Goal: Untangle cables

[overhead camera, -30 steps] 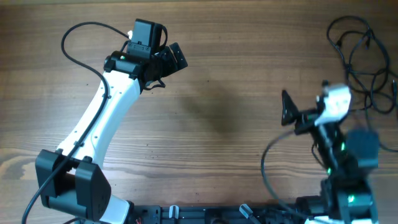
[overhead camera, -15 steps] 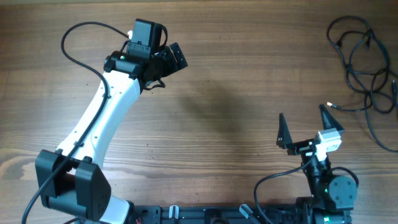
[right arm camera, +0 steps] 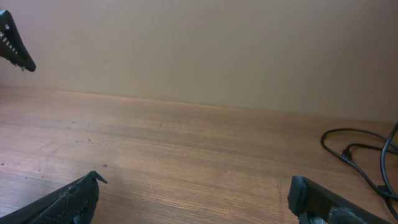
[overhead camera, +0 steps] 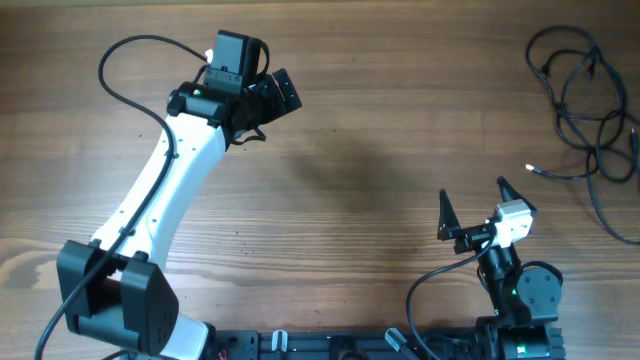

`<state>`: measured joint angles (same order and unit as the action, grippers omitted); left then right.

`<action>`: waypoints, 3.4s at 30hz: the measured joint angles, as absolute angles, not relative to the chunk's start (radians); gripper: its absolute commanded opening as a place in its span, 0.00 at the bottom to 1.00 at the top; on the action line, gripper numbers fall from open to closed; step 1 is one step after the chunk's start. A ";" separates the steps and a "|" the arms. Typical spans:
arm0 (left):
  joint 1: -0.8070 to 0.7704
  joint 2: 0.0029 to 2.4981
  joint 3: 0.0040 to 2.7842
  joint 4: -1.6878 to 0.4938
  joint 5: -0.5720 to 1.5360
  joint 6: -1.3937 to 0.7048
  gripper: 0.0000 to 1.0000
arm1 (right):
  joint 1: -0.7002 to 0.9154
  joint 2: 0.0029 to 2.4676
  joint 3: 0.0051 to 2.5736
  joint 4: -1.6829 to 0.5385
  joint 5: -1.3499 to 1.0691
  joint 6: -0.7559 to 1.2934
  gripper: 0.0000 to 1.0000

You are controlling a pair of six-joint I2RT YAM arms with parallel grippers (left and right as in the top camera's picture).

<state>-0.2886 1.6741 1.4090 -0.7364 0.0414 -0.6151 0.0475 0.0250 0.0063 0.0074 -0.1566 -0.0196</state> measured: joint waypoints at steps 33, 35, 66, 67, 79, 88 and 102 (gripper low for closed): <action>-0.289 1.607 1.409 -0.725 -0.003 -0.528 1.00 | 0.047 0.025 0.006 0.007 -0.157 -0.012 1.00; -0.289 1.583 1.409 -0.702 -0.003 -0.510 1.00 | 0.047 0.025 0.006 0.007 -0.157 -0.012 1.00; -0.051 0.313 0.152 0.141 0.044 -0.367 1.00 | 0.047 0.035 0.006 0.007 -0.157 -0.012 1.00; -0.044 0.278 0.131 0.140 0.044 -0.362 1.00 | 0.047 0.035 0.006 0.007 -0.157 -0.012 1.00; -0.037 0.030 0.013 0.060 0.049 -0.340 1.00 | 0.047 0.035 0.006 0.007 -0.157 -0.012 1.00; -0.037 0.014 0.010 -0.072 0.035 -0.334 1.00 | 0.047 0.035 0.006 0.007 -0.157 -0.012 1.00; -0.037 0.014 0.010 -0.072 0.035 -0.334 1.00 | 0.047 0.035 0.006 0.007 -0.157 -0.012 1.00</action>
